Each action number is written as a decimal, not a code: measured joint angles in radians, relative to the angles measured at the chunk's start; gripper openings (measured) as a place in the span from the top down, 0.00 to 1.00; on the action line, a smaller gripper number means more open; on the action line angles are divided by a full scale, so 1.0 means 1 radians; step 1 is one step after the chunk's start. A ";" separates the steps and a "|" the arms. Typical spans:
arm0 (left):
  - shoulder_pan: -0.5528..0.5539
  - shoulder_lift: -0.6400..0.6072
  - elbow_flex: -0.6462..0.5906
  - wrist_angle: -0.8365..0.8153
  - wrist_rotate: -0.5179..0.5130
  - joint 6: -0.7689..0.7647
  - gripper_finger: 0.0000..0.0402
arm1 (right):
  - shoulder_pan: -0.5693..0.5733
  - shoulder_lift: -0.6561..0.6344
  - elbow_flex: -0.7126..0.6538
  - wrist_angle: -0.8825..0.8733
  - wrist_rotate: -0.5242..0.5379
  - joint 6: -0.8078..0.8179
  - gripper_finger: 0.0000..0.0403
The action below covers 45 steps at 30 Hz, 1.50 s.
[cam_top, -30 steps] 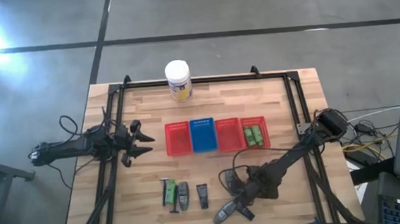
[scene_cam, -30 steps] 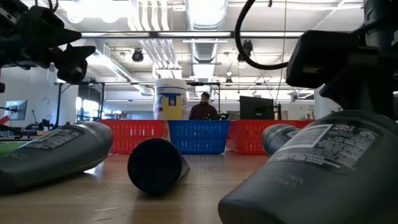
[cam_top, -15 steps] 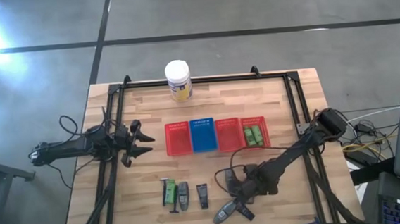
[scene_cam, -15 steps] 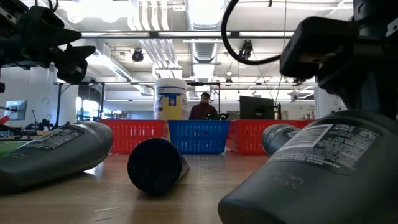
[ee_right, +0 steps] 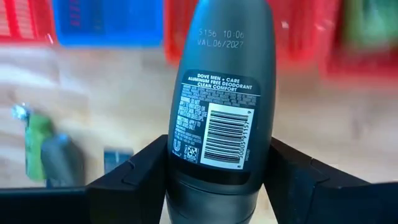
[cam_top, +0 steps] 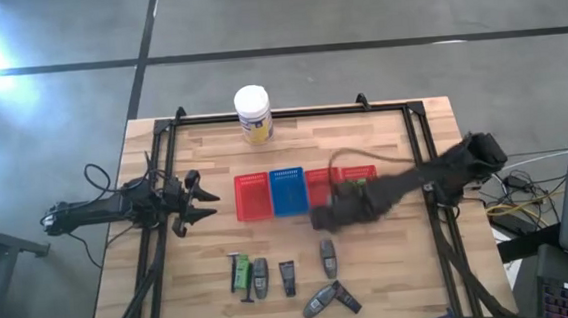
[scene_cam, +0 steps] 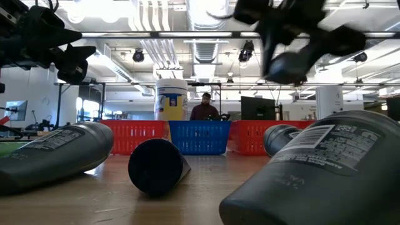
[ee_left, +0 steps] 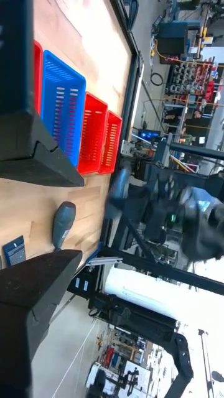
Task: Pick & Place Travel size toiletries
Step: Put the top right gray deodorant into the middle red bin
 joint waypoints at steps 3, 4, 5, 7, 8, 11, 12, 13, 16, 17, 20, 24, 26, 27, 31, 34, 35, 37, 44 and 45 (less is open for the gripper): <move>0.000 0.000 0.000 0.000 0.000 0.000 0.55 | -0.119 0.016 -0.022 0.081 -0.071 -0.185 0.49; 0.000 0.000 0.000 0.000 0.000 0.000 0.55 | -0.153 0.025 -0.028 0.099 -0.090 -0.235 0.49; 0.000 0.000 0.000 0.000 0.000 0.000 0.55 | -0.186 0.034 -0.031 0.104 -0.099 -0.274 0.49; 0.000 0.000 0.000 0.000 0.000 0.000 0.55 | -0.240 0.043 -0.034 0.110 -0.108 -0.331 0.49; 0.000 0.000 0.000 0.000 0.000 0.000 0.55 | -0.261 0.044 -0.034 0.113 -0.109 -0.355 0.49; 0.000 0.000 0.000 0.000 0.000 0.000 0.55 | -0.313 0.043 -0.030 0.117 -0.133 -0.416 0.49; 0.000 0.000 0.000 0.000 0.000 0.000 0.55 | -0.329 0.043 -0.034 0.119 -0.157 -0.434 0.49; 0.000 0.000 0.000 0.000 0.000 0.000 0.55 | -0.344 0.047 -0.041 0.117 -0.183 -0.448 0.49; 0.000 0.000 0.000 0.000 0.000 0.000 0.55 | -0.377 0.073 -0.063 0.119 -0.236 -0.482 0.48; 0.000 0.000 0.000 0.000 0.000 0.000 0.55 | -0.382 0.087 -0.070 0.116 -0.238 -0.490 0.47; 0.000 0.000 0.000 0.000 0.000 0.000 0.55 | -0.392 0.118 -0.079 0.122 -0.241 -0.501 0.44; 0.000 0.001 0.000 0.000 -0.001 0.000 0.55 | -0.401 0.146 -0.079 0.146 -0.237 -0.518 0.37; 0.000 0.001 0.000 0.000 -0.001 0.000 0.55 | -0.401 0.150 -0.078 0.150 -0.221 -0.512 0.34; 0.000 0.001 0.000 0.000 -0.001 0.000 0.55 | -0.401 0.150 -0.077 0.150 -0.216 -0.506 0.32; 0.000 0.002 0.000 0.000 -0.001 0.000 0.55 | -0.394 0.146 -0.064 0.149 -0.209 -0.519 0.26; 0.000 0.002 0.000 0.000 -0.002 0.000 0.55 | -0.379 0.130 -0.045 0.142 -0.206 -0.533 0.21; 0.000 0.002 0.000 0.000 -0.002 0.000 0.55 | -0.370 0.120 -0.039 0.136 -0.206 -0.533 0.20; 0.000 0.002 0.000 0.000 -0.002 0.000 0.55 | -0.346 0.097 -0.026 0.112 -0.206 -0.522 0.18; 0.000 0.002 0.000 0.000 -0.003 0.000 0.55 | -0.193 0.083 -0.011 0.017 -0.257 -0.321 0.12; 0.000 0.002 0.000 0.000 -0.003 0.000 0.55 | -0.167 0.089 -0.013 0.018 -0.264 -0.291 0.11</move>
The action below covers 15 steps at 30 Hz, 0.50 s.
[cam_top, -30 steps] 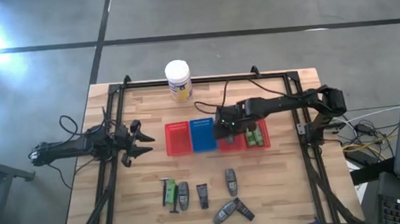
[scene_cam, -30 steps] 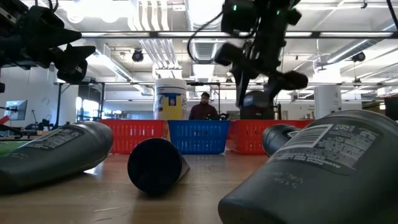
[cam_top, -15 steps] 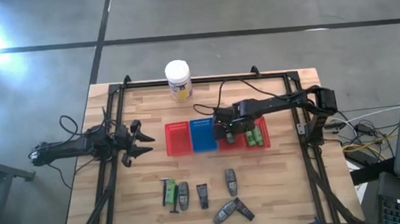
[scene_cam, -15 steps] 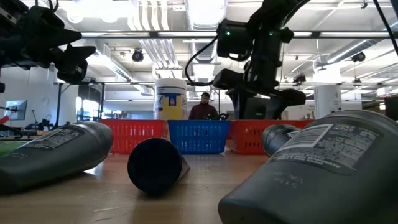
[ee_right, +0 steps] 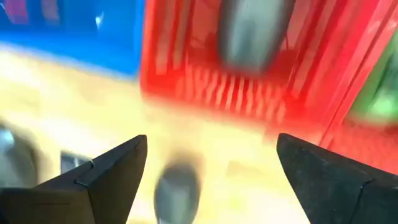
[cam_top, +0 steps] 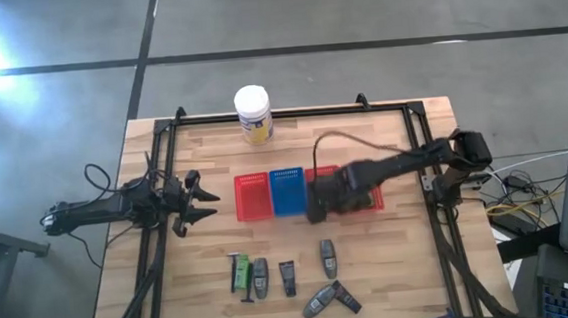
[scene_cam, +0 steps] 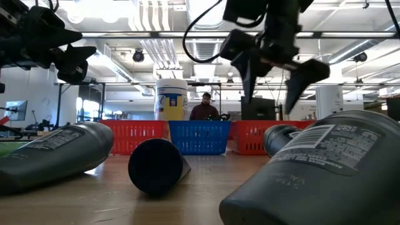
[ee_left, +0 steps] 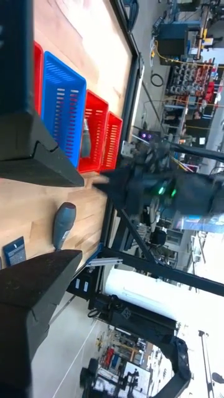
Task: Pick & Place Travel size toiletries
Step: Put the top right gray deodorant into the middle red bin
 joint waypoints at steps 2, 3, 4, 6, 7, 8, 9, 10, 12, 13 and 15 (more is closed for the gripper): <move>0.000 0.000 0.000 0.000 0.000 0.000 0.55 | 0.051 0.021 0.000 0.017 0.001 0.060 0.11; 0.000 0.000 0.000 0.000 0.000 0.000 0.55 | 0.073 0.029 -0.001 0.029 0.002 0.087 0.10; 0.000 0.000 0.000 0.000 0.000 0.000 0.55 | 0.091 0.040 -0.001 0.035 0.002 0.114 0.10; 0.000 0.000 0.000 0.000 0.000 0.000 0.55 | 0.123 0.056 -0.001 0.067 0.002 0.161 0.11; 0.000 0.000 0.000 0.000 0.000 0.000 0.55 | 0.136 0.065 -0.001 0.083 0.002 0.180 0.11; 0.000 0.000 0.000 0.000 0.000 0.000 0.55 | 0.146 0.077 -0.001 0.095 0.000 0.194 0.12; 0.000 0.000 0.000 0.000 0.000 0.000 0.55 | 0.156 0.089 -0.001 0.108 -0.001 0.207 0.12; 0.000 0.000 0.000 0.000 0.000 0.000 0.55 | 0.164 0.102 -0.001 0.119 -0.001 0.216 0.12; 0.000 0.000 0.000 0.000 0.000 0.000 0.55 | 0.175 0.127 -0.001 0.140 -0.017 0.233 0.13; 0.000 0.000 0.000 0.000 0.000 0.000 0.55 | 0.179 0.140 -0.002 0.154 -0.031 0.236 0.14; 0.000 0.000 0.000 0.000 0.000 0.000 0.55 | 0.185 0.171 0.002 0.176 -0.052 0.238 0.15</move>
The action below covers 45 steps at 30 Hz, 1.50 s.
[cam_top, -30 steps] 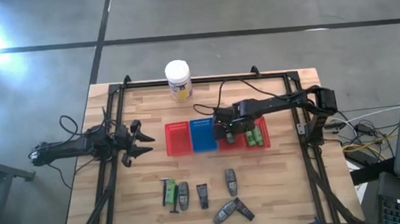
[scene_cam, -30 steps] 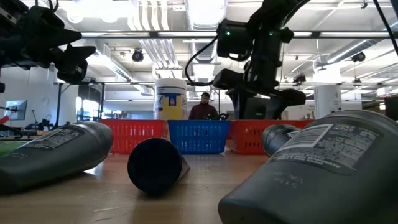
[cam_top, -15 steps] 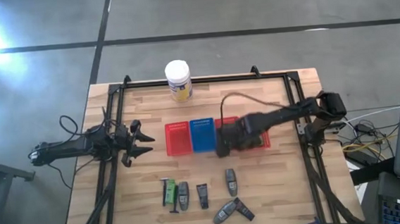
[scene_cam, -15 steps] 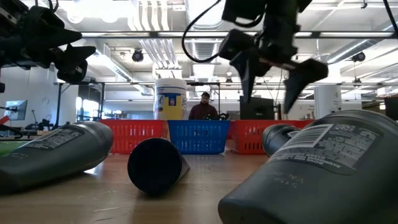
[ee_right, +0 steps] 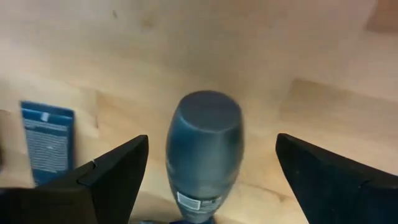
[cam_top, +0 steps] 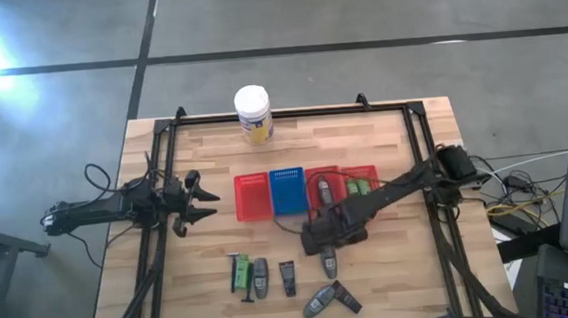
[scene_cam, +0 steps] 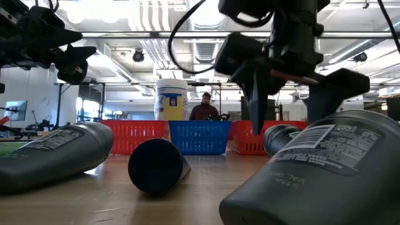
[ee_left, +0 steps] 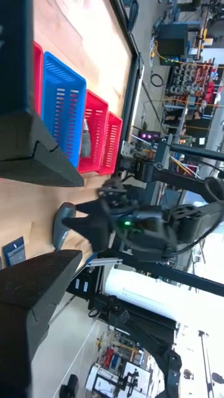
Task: Pick & Place Travel size toiletries
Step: Put the top right gray deodorant into the middle red bin
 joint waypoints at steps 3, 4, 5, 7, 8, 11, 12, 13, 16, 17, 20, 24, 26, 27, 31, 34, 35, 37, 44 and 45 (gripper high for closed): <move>0.000 0.000 0.000 0.000 0.000 0.000 0.55 | 0.010 0.048 0.014 -0.002 -0.002 -0.007 0.16; 0.000 0.000 0.000 0.000 0.000 0.000 0.55 | 0.011 0.059 0.022 -0.002 -0.006 -0.007 0.17; 0.000 0.000 0.000 0.000 0.000 0.000 0.55 | 0.013 0.070 0.029 -0.006 -0.011 -0.008 0.18; 0.000 0.000 0.000 0.000 0.000 0.000 0.55 | 0.014 0.086 0.044 -0.014 -0.026 -0.020 0.20; 0.000 0.000 0.000 0.000 0.000 0.000 0.55 | 0.014 0.094 0.050 -0.019 -0.030 -0.032 0.21; 0.000 0.000 0.000 0.000 0.000 0.000 0.55 | 0.016 0.098 0.059 -0.024 -0.030 -0.061 0.29; 0.000 0.000 0.000 0.000 0.000 0.000 0.55 | 0.016 0.098 0.059 -0.024 -0.027 -0.062 0.32; 0.000 0.000 0.000 0.000 0.000 0.000 0.55 | 0.016 0.095 0.060 -0.028 -0.024 -0.068 0.36; 0.000 0.000 0.000 0.000 0.000 0.000 0.55 | 0.015 0.072 0.061 -0.064 0.001 -0.104 0.49; 0.000 0.000 0.000 0.000 0.000 0.000 0.55 | 0.012 0.055 0.057 -0.076 0.006 -0.111 0.51; 0.000 0.000 0.000 0.000 0.000 0.000 0.55 | 0.003 -0.013 0.055 -0.074 0.038 -0.113 0.51; 0.000 0.000 0.000 0.000 0.000 0.000 0.55 | -0.028 -0.121 0.059 -0.079 0.140 -0.109 0.51; 0.000 0.000 0.000 0.000 0.000 0.000 0.55 | -0.063 -0.182 0.064 -0.077 0.210 -0.113 0.51; 0.000 0.000 0.000 0.000 0.000 0.000 0.55 | -0.090 -0.203 0.066 -0.077 0.233 -0.122 0.51; 0.000 0.000 0.000 0.000 0.000 0.000 0.55 | -0.237 -0.231 0.059 -0.081 0.246 -0.264 0.48; 0.000 0.000 0.000 0.000 0.000 0.000 0.55 | -0.337 -0.197 0.058 -0.080 0.200 -0.392 0.47; 0.000 0.000 0.000 0.000 0.000 0.000 0.55 | -0.363 -0.183 0.058 -0.082 0.182 -0.427 0.47; 0.000 0.000 0.000 0.000 0.000 0.000 0.55 | -0.395 -0.153 0.058 -0.083 0.156 -0.468 0.47; 0.000 0.000 0.000 0.000 0.000 0.000 0.55 | -0.410 -0.112 0.056 -0.085 0.162 -0.503 0.39; 0.000 0.000 0.000 0.000 0.000 0.000 0.55 | -0.407 -0.112 0.056 -0.086 0.166 -0.504 0.37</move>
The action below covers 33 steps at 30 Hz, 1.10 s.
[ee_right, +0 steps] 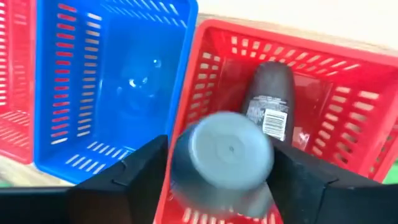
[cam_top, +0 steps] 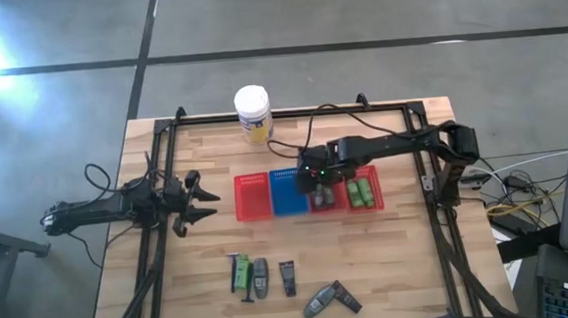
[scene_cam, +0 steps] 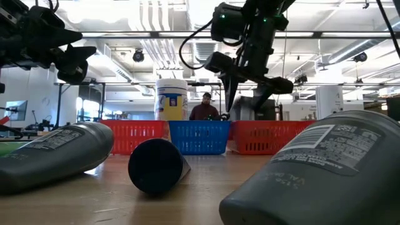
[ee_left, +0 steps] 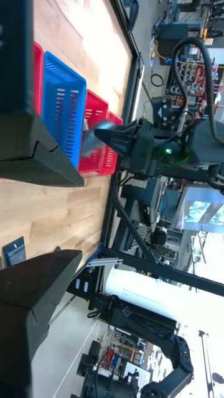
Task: Pick & Place Travel size toiletries
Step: Put the top right gray deodorant into the middle red bin, then put the bottom gray deodorant into the middle red bin
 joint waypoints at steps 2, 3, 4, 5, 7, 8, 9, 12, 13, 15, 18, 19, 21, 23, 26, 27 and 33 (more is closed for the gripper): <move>0.000 0.000 0.000 0.000 0.000 0.000 0.55 | 0.006 -0.002 0.000 -0.002 0.012 -0.001 0.34; 0.000 0.000 0.000 0.000 0.000 0.000 0.55 | 0.009 -0.008 0.000 -0.007 0.018 -0.001 0.32; 0.000 0.000 0.000 0.000 0.000 0.000 0.55 | 0.013 -0.013 0.000 -0.016 0.022 -0.001 0.30; 0.000 0.000 0.000 0.000 0.000 0.000 0.55 | 0.018 -0.017 0.004 -0.030 0.022 -0.002 0.29; 0.000 0.000 0.000 0.000 0.000 0.000 0.55 | 0.033 -0.026 0.013 -0.050 0.022 -0.013 0.26; 0.000 0.000 0.000 0.000 0.000 0.000 0.55 | 0.045 -0.032 0.014 -0.055 0.022 -0.026 0.25; 0.000 0.000 0.000 0.000 0.000 0.000 0.55 | 0.063 -0.041 0.016 -0.057 0.021 -0.048 0.23; 0.000 0.000 0.000 0.000 0.000 0.000 0.55 | 0.142 -0.072 0.029 -0.053 0.015 -0.106 0.20; 0.000 0.000 0.000 0.000 0.000 0.000 0.55 | 0.173 -0.079 0.030 -0.053 0.003 -0.143 0.20; 0.000 0.000 0.000 0.000 0.000 0.000 0.55 | 0.245 -0.083 0.030 -0.050 -0.028 -0.251 0.18; 0.000 0.000 0.000 0.000 0.000 0.000 0.55 | 0.361 -0.081 0.026 -0.050 -0.058 -0.414 0.17; 0.000 0.000 0.000 0.000 0.000 0.000 0.55 | 0.399 -0.080 0.027 -0.042 -0.057 -0.455 0.17; 0.000 0.000 0.000 0.000 0.000 0.000 0.55 | 0.471 -0.065 0.027 -0.019 -0.058 -0.505 0.17; 0.000 0.000 0.000 0.000 0.000 0.000 0.55 | 0.527 -0.050 0.026 0.018 -0.061 -0.509 0.17; 0.000 0.000 0.000 0.000 0.000 0.000 0.55 | 0.578 -0.024 0.026 0.082 -0.058 -0.480 0.19; 0.000 0.000 0.000 0.000 0.000 0.000 0.55 | 0.586 -0.011 0.026 0.095 -0.058 -0.470 0.20; 0.000 0.000 0.000 0.000 0.000 0.000 0.55 | 0.642 0.064 0.053 0.108 -0.055 -0.606 0.21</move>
